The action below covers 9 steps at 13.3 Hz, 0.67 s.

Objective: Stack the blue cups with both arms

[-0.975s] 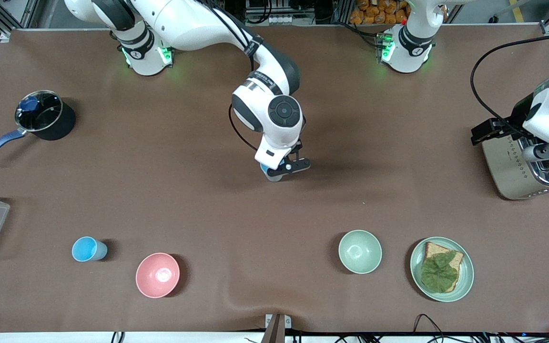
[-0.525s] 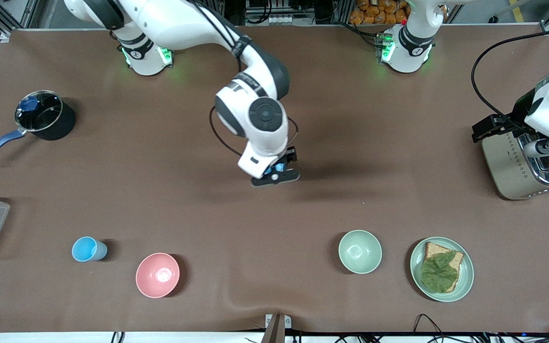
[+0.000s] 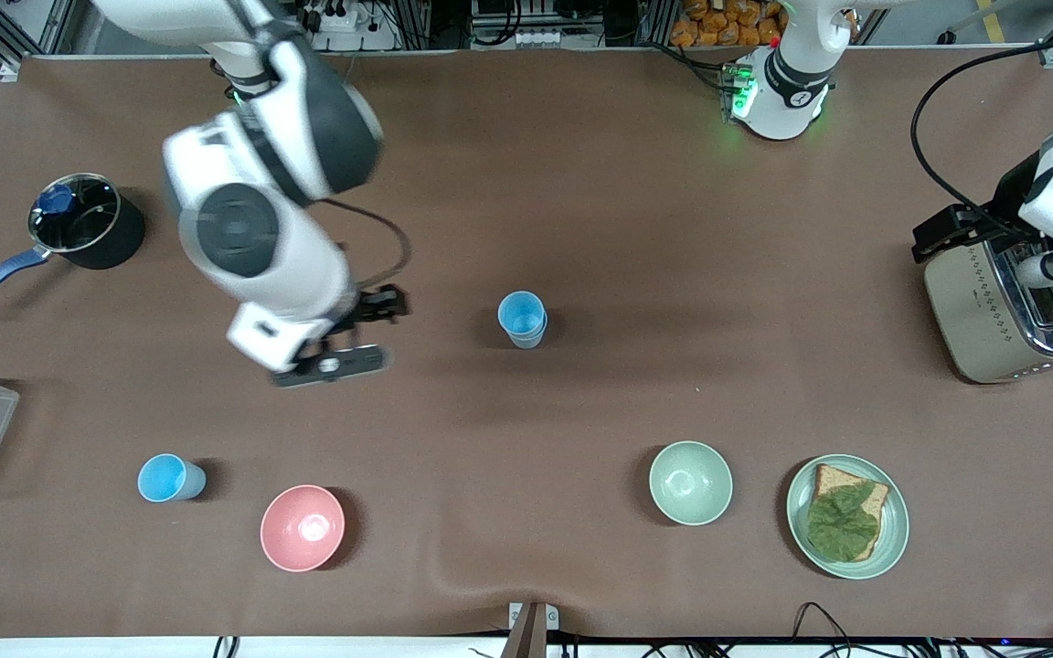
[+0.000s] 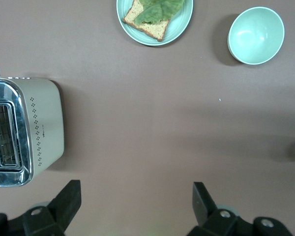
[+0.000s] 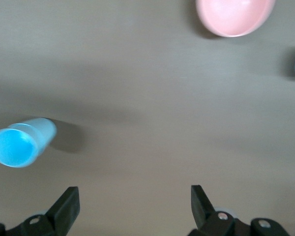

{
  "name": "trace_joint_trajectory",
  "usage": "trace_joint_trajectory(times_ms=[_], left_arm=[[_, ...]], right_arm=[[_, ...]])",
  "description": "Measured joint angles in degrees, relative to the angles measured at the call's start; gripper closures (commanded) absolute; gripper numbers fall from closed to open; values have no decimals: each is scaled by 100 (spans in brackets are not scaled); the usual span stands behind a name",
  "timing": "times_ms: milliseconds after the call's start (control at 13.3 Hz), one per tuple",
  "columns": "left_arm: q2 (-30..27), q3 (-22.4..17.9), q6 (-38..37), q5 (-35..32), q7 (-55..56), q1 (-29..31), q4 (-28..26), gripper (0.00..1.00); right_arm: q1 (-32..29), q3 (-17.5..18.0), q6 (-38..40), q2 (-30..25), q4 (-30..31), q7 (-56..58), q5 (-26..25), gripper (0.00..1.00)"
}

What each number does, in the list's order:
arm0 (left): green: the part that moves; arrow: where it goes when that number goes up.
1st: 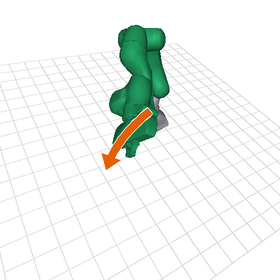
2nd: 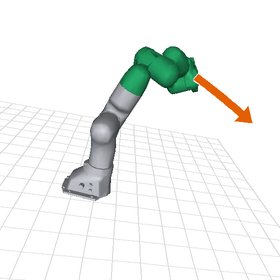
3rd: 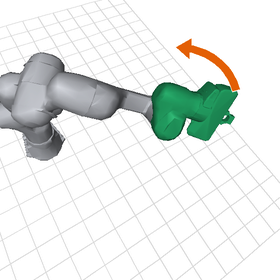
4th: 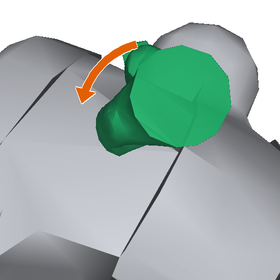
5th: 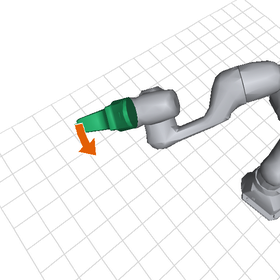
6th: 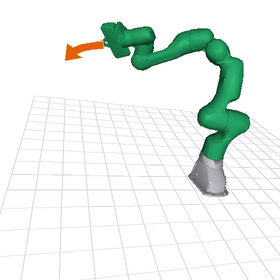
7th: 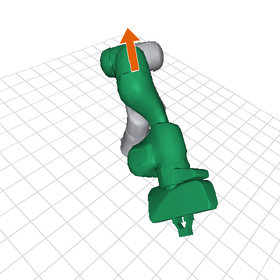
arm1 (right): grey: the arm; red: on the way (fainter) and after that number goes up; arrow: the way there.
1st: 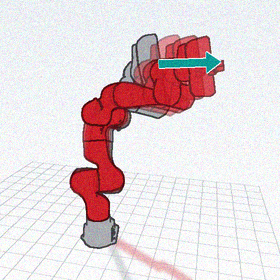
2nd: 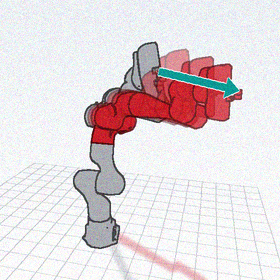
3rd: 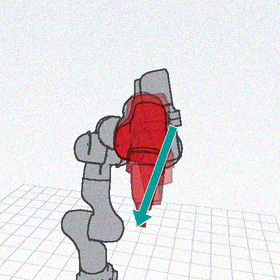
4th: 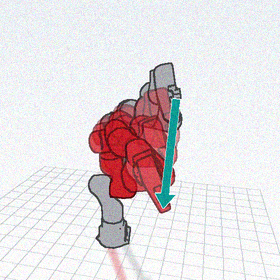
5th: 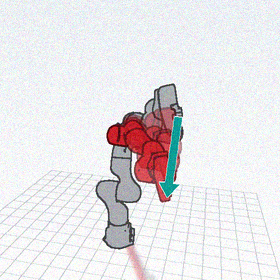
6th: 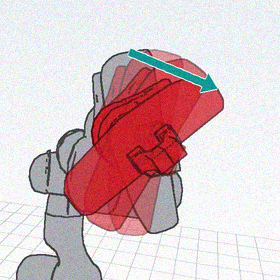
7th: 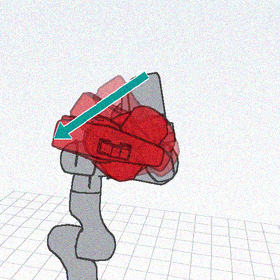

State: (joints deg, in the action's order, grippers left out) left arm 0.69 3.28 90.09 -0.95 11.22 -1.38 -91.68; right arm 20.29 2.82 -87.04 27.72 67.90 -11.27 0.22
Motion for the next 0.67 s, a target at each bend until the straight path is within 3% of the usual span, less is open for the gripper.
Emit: trace_joint_trajectory(times_ms=[375,675], left_arm=[[-27,9,-120,0,0,-9,242,0],[-30,14,-238,0,0,-15,367,0]], right_arm=[[-1471,-22,328,-1217,776,1273,-13,0],[-1924,-256,836,-2122,1085,1456,-13,0]])
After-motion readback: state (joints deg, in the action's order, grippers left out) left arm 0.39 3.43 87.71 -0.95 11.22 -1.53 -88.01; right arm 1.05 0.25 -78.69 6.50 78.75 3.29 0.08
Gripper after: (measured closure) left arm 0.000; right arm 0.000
